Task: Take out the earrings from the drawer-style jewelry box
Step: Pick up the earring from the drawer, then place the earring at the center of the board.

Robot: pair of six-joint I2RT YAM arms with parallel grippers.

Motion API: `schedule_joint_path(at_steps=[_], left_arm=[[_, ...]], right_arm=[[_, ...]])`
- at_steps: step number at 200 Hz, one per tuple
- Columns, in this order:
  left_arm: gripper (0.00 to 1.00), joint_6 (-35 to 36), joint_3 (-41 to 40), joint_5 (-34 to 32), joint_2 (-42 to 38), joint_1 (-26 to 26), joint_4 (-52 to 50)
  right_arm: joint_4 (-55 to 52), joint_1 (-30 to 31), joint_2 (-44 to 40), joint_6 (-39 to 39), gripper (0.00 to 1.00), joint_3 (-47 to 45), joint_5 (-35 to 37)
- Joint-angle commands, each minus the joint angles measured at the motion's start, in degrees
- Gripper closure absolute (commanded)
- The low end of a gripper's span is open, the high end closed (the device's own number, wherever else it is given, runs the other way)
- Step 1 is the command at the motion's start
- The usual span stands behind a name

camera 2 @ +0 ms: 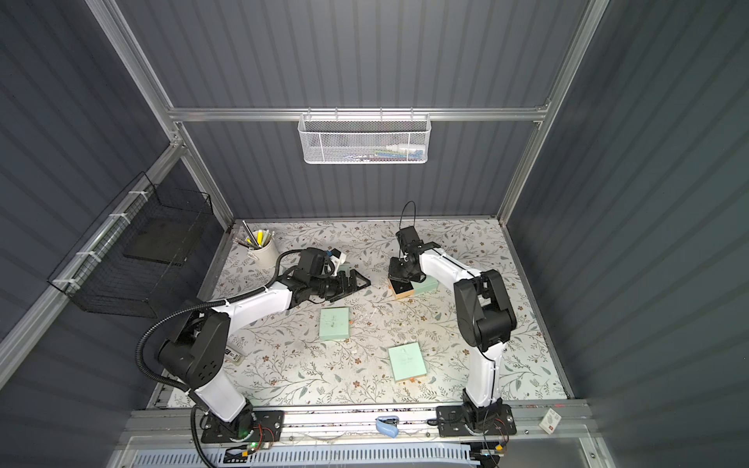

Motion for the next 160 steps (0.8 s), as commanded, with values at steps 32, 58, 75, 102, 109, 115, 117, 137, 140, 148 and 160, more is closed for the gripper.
schedule_joint_path(at_steps=[32, 58, 75, 102, 109, 115, 117, 137, 140, 148, 160], left_arm=[[0.0, 3.9, -1.6, -2.9, -4.7, 0.6, -3.1], [0.0, 5.3, -3.2, -5.3, -7.5, 0.9, -3.7], [0.0, 6.2, -4.2, -7.1, -9.5, 1.0, -4.4], [0.0, 7.4, -4.7, -9.3, -11.4, 1.2, -6.4], [0.0, 7.6, -4.9, -9.5, -11.6, 1.2, -6.6], [0.0, 7.6, -5.0, -9.5, -11.8, 1.3, -6.7], [0.0, 7.7, -5.0, -9.4, -11.8, 1.3, -6.7], [0.0, 7.7, -5.1, -9.4, -11.9, 1.3, -7.0], [0.0, 7.7, -5.1, -9.4, -11.9, 1.3, -6.9], [0.0, 7.7, -5.1, -9.2, -11.8, 1.3, -6.9], [0.0, 7.4, -5.2, -9.1, -11.6, 1.3, -6.7]], right_arm=[[-0.5, 3.3, -1.7, 0.6, 0.97, 1.5, -0.7], [-0.9, 4.8, 0.6, 1.0, 0.97, 4.4, -0.6], [-1.3, 5.6, 2.7, 1.3, 0.97, 6.6, -0.8], [-1.9, 6.1, 6.4, 1.6, 0.97, 10.2, -0.5], [-2.1, 6.1, 7.2, 1.7, 0.97, 11.0, -0.5], [-2.3, 6.2, 8.0, 1.8, 0.97, 11.7, -0.4], [-2.3, 6.1, 8.2, 1.8, 0.97, 11.9, -0.3], [-2.7, 6.2, 10.4, 1.9, 0.97, 13.8, 0.2], [-2.7, 6.2, 10.7, 1.8, 0.97, 14.1, 0.3], [-3.0, 6.1, 11.8, 1.9, 0.97, 14.9, 0.5], [-3.2, 6.2, 12.9, 1.8, 0.97, 15.9, 0.6]])
